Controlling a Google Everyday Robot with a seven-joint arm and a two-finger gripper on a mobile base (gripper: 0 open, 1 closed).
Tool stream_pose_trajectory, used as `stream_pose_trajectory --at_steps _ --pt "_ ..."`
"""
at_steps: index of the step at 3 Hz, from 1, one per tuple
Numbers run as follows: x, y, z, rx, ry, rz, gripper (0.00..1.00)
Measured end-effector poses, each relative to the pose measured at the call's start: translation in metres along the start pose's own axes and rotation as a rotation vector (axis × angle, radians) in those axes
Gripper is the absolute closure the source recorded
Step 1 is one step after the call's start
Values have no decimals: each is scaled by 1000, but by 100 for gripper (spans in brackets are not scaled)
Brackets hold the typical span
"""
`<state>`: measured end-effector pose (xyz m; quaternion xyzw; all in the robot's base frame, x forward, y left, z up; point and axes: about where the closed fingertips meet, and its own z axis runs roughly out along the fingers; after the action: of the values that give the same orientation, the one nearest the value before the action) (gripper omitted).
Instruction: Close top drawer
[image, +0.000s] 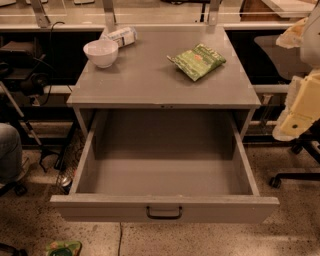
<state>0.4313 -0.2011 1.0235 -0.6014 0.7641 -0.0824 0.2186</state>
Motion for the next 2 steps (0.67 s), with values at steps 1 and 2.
stream_pose_trajectory --at_steps 1,2 --pt "0 0 0 0 0 0 0" --pt "16 36 36 -143 27 115 0"
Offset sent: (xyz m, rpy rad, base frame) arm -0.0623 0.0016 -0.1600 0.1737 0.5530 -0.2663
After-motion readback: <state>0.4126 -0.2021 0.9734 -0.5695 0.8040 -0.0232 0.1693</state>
